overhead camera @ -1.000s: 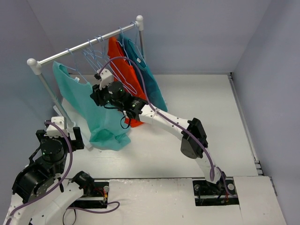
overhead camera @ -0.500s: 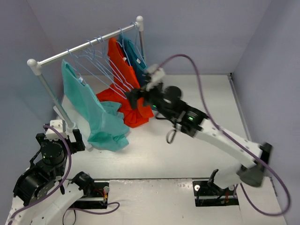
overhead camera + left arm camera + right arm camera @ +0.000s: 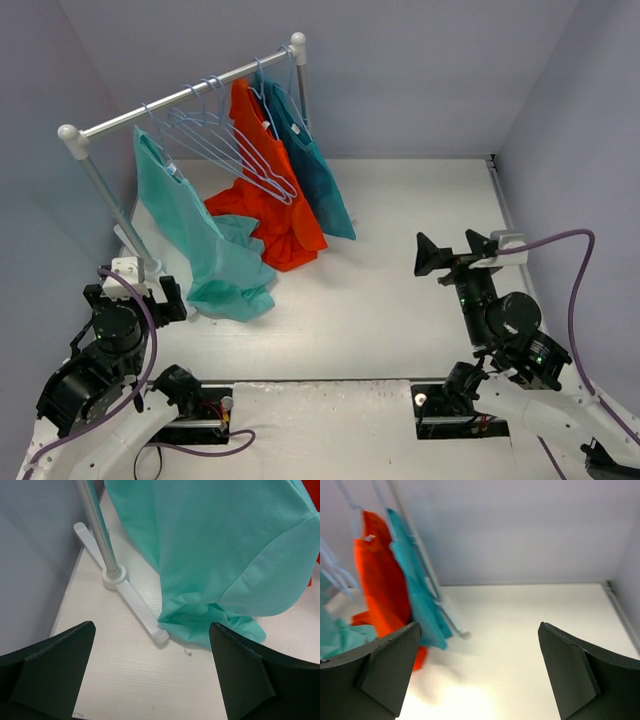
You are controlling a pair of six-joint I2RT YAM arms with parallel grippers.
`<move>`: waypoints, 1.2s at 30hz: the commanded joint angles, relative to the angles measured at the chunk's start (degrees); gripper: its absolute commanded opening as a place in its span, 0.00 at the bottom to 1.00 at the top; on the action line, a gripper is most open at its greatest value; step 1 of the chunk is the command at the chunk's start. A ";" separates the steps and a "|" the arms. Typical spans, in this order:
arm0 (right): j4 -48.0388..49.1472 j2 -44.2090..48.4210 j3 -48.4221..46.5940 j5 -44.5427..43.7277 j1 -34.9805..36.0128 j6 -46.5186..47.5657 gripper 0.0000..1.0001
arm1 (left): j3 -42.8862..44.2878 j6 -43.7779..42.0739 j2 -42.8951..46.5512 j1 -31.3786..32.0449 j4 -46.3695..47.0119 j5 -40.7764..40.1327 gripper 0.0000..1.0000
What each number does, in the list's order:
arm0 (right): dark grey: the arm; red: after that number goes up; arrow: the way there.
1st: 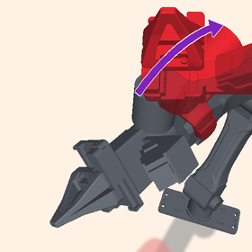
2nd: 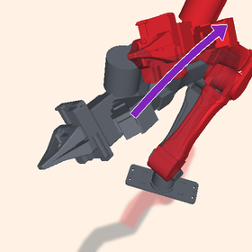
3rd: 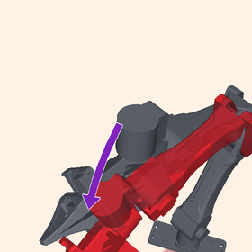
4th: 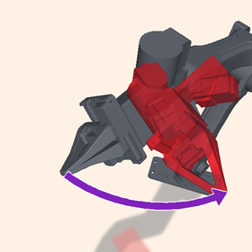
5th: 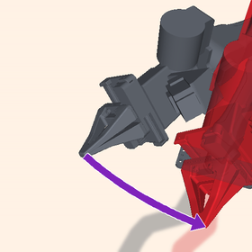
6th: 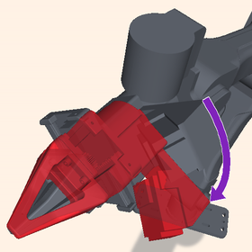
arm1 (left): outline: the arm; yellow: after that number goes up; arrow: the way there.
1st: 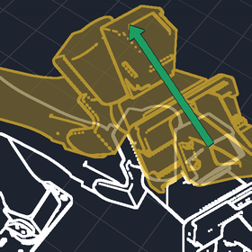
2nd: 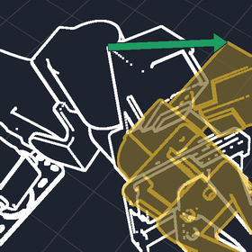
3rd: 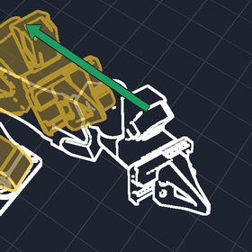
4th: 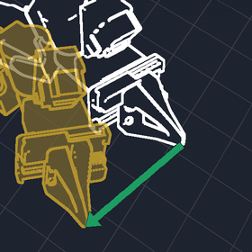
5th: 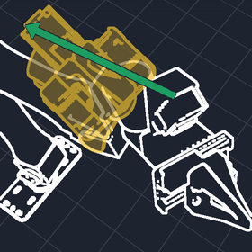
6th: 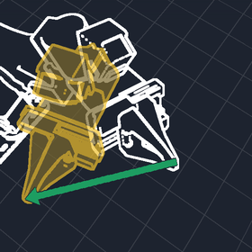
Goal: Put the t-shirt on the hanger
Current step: Reset both arms
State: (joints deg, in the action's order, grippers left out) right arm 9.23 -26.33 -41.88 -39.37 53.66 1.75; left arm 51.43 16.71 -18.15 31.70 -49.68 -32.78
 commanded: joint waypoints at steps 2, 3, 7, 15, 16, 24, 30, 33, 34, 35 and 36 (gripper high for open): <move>-2.34 5.09 4.23 -12.13 0.14 -1.10 1.00 | -0.92 0.62 1.90 -0.33 4.41 0.49 0.93; -2.68 5.63 4.51 -13.29 0.21 -1.74 1.00 | -1.25 0.69 2.69 -0.33 4.55 0.57 0.93; -5.50 5.18 2.90 -16.60 0.21 -4.86 1.00 | -1.76 0.52 4.82 -0.33 5.03 0.07 0.93; -7.38 4.79 0.80 -20.33 0.21 -7.14 1.00 | -2.09 0.63 7.74 -0.33 4.85 -0.88 0.93; -7.55 4.79 0.71 -20.79 0.21 -7.23 1.00 | -2.20 0.69 8.05 -0.33 4.84 -1.06 0.93; -7.82 5.23 0.56 -20.83 0.21 -7.90 1.00 | -2.21 1.14 6.98 -0.33 4.77 -0.88 0.93; -8.04 4.53 0.22 -20.71 0.21 -7.73 1.00 | -2.30 1.82 6.28 -0.33 4.72 -1.71 0.93; -8.08 4.59 0.13 -20.66 0.14 -7.72 1.00 | -2.37 1.84 6.37 -0.33 4.68 -1.64 0.93; -8.08 4.43 0.13 -20.69 0.21 -7.74 1.00 | -2.30 1.85 6.40 -0.34 4.66 -1.47 0.93; -8.08 4.36 0.13 -20.84 0.21 -7.81 1.00 | -2.31 1.92 6.55 -0.41 4.60 -1.32 0.93; -8.08 4.35 0.13 -20.83 0.21 -7.81 1.00 | -2.39 1.94 6.63 -0.33 4.67 -1.32 0.93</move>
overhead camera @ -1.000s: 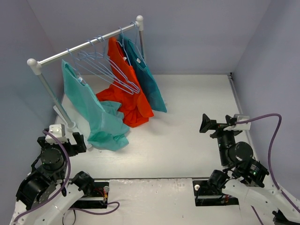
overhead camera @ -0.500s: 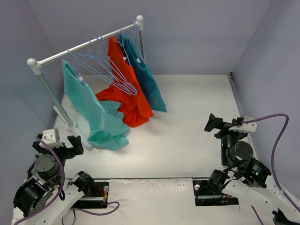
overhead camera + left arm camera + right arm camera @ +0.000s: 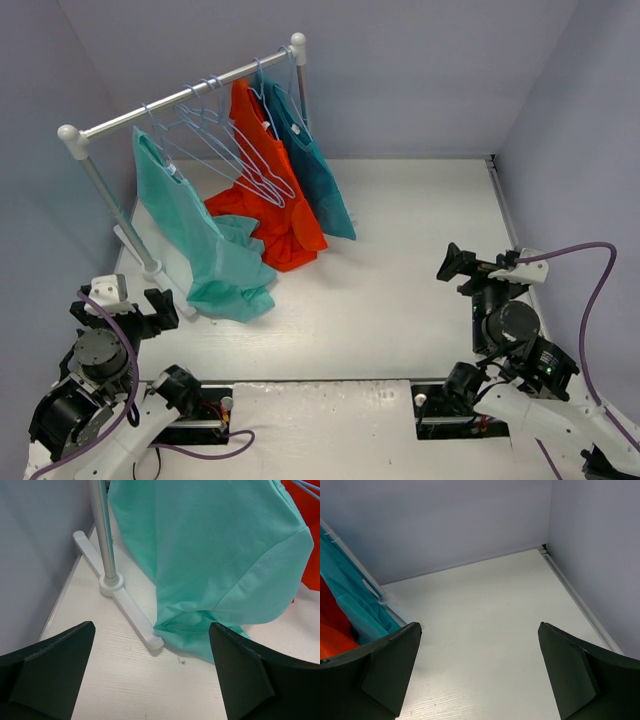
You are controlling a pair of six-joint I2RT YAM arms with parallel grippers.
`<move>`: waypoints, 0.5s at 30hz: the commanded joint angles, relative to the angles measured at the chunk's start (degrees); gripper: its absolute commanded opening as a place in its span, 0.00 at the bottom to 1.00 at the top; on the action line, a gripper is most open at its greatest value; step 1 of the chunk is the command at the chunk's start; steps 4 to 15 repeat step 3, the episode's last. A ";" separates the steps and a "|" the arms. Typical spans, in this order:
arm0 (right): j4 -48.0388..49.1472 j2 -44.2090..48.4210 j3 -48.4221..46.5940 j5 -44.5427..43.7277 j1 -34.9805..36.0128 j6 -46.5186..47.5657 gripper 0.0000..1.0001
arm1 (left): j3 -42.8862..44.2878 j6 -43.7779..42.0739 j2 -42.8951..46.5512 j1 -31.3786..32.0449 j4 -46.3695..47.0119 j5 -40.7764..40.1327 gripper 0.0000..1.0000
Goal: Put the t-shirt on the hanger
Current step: Reset both arms
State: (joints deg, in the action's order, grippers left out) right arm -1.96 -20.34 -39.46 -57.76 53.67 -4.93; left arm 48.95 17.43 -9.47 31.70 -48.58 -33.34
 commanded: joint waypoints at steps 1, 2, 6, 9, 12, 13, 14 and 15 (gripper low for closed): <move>3.09 -1.73 -2.29 -2.35 0.21 -1.14 1.00 | 0.10 1.38 -2.03 -0.33 3.48 -0.77 0.93; 3.01 -1.90 -2.29 -2.28 0.21 -1.23 1.00 | 0.09 1.46 -1.95 -0.33 3.40 -0.95 0.93; 3.01 -1.98 -2.37 -2.43 0.21 -1.30 1.00 | 0.01 1.46 -1.87 -0.33 3.40 -1.18 0.93; 3.01 -1.98 -2.37 -2.43 0.21 -1.30 1.00 | 0.01 1.46 -1.87 -0.33 3.40 -1.18 0.93; 3.01 -1.98 -2.37 -2.43 0.21 -1.30 1.00 | 0.01 1.46 -1.87 -0.33 3.40 -1.18 0.93; 3.01 -1.98 -2.37 -2.43 0.21 -1.30 1.00 | 0.01 1.46 -1.87 -0.33 3.40 -1.18 0.93; 3.01 -1.98 -2.37 -2.43 0.21 -1.30 1.00 | 0.01 1.46 -1.87 -0.33 3.40 -1.18 0.93; 3.01 -1.98 -2.37 -2.43 0.21 -1.30 1.00 | 0.01 1.46 -1.87 -0.33 3.40 -1.18 0.93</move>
